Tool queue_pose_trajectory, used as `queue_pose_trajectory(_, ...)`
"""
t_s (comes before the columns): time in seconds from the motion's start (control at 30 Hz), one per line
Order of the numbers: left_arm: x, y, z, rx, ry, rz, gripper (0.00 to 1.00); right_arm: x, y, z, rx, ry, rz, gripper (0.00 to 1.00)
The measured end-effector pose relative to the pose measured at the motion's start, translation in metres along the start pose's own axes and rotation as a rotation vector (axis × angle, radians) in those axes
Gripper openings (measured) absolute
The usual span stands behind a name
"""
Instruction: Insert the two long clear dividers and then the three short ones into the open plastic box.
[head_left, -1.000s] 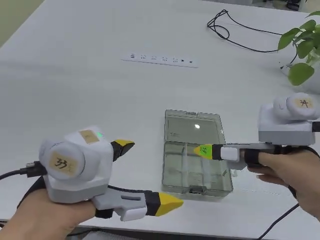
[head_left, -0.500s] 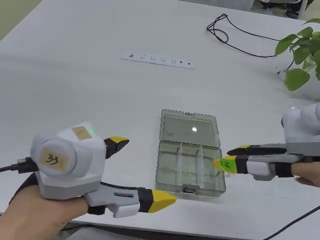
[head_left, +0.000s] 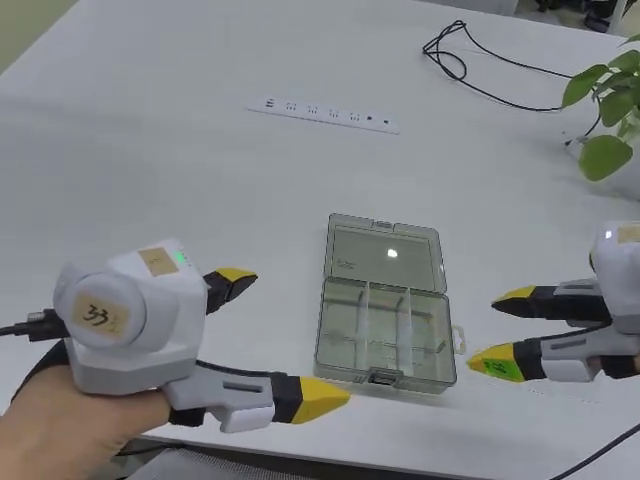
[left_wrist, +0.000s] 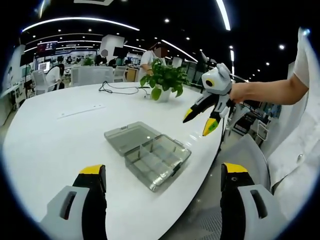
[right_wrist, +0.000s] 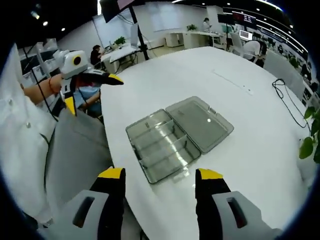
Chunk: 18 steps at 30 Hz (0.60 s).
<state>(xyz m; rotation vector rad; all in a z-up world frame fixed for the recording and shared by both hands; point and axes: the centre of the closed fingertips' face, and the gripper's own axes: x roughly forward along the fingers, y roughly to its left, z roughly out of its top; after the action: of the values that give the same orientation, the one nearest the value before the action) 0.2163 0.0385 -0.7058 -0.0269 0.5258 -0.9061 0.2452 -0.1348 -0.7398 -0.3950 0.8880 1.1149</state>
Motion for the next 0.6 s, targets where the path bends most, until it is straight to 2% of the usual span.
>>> queue_pose_trajectory(0.13,0.002,0.0,0.0,0.001,0.004,-0.008,0.98,0.002,-0.008,-0.013,-0.108,0.067,-0.009,0.62)
queue_pose_trajectory(0.2,0.002,0.0,-0.002,0.004,0.01,-0.011,0.98,0.004,-0.012,-0.019,-0.196,0.099,-0.009,0.62)
queue_pose_trajectory(0.33,0.004,-0.002,-0.003,0.001,0.016,-0.019,0.98,0.009,-0.019,-0.035,-0.249,0.163,0.006,0.61)
queue_pose_trajectory(0.47,0.005,-0.002,-0.003,-0.004,0.015,-0.025,0.98,0.015,-0.023,-0.043,-0.283,0.194,0.022,0.57)
queue_pose_trajectory(0.6,0.006,0.001,-0.004,-0.007,0.02,-0.026,0.98,0.023,-0.027,-0.054,-0.358,0.245,0.039,0.53)
